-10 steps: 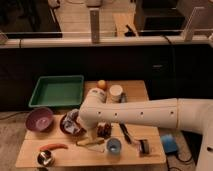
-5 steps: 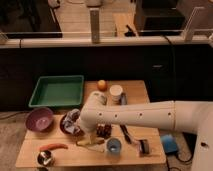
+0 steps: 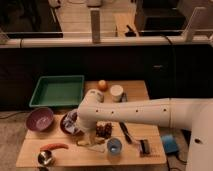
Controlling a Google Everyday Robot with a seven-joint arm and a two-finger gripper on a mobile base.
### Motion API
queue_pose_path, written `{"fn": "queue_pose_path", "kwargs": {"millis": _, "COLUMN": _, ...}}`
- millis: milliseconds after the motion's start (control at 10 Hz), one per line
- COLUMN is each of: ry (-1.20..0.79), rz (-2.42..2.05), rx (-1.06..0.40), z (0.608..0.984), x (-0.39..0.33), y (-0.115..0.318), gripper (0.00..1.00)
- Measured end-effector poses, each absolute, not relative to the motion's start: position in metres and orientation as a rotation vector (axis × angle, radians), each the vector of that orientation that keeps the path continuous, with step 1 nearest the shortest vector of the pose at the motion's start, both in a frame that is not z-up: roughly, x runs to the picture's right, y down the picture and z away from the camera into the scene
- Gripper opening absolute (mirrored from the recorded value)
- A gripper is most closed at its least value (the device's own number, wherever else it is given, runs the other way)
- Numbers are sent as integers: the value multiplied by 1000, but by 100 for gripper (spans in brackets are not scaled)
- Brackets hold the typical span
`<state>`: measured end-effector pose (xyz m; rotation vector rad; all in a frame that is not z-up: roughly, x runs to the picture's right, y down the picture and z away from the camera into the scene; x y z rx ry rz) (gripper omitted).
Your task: Place banana in tray
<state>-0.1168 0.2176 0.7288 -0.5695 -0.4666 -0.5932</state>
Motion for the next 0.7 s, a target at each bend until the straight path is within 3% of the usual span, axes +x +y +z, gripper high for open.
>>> {"fn": "queue_pose_path", "kwargs": {"millis": 700, "ry": -555, "rz": -478, "rx": -575, "z": 713, "x": -90, "y": 232, "gripper": 80}}
